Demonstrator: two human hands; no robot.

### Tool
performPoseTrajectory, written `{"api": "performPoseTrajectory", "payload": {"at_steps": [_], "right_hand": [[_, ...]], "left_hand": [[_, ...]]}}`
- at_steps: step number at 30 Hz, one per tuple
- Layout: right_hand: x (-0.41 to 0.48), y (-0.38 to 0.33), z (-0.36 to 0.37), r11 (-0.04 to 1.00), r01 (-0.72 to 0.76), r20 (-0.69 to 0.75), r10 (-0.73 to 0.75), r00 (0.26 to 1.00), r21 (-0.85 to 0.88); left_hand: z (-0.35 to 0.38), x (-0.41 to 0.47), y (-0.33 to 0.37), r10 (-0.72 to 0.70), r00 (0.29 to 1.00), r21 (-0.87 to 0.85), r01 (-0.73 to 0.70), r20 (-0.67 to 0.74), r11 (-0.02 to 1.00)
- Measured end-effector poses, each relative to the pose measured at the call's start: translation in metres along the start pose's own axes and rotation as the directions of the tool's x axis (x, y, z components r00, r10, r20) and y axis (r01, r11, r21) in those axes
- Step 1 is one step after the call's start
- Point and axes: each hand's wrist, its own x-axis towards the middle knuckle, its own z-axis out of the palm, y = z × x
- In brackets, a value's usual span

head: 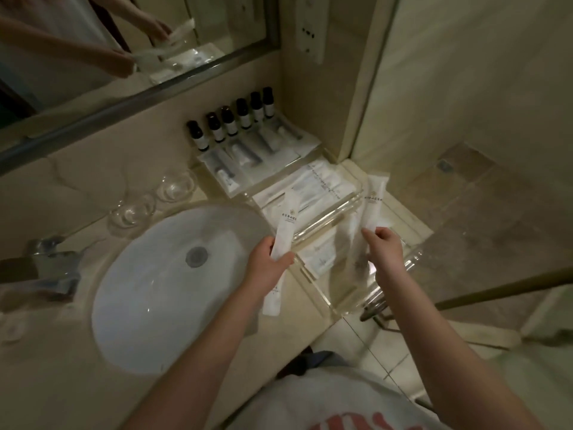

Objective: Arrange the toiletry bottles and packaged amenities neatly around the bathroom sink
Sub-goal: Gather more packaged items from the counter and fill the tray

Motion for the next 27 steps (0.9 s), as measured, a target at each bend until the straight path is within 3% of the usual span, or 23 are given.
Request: {"api": "performPoseTrajectory", "payload": {"at_steps": [6, 13, 22, 27], "right_hand": [[0.015, 0.020, 0.002, 0.973, -0.216, -0.042, 0.213, 0.976, -0.080], [0.015, 0.023, 0.009, 0.895, -0.250, -0.099, 0.230, 0.968, -0.370], [0.009, 0.023, 0.007, 0.885, -0.179, -0.087, 0.157, 0.984, -0.430], [0.010, 0.001, -0.007, 0.904, 0.125, 0.001, -0.137, 0.991, -0.409]], "left_hand": [[0.013, 0.007, 0.008, 0.005, 1.000, 0.047, -0.006, 0.025, 0.999], [0.020, 0.011, 0.009, -0.008, 0.999, 0.048, 0.005, 0.051, 0.999], [0.027, 0.011, 0.013, 0.007, 0.997, 0.013, -0.008, 0.081, 1.000], [0.030, 0.014, 0.026, 0.051, 0.991, -0.017, -0.049, 0.122, 0.999]]}}
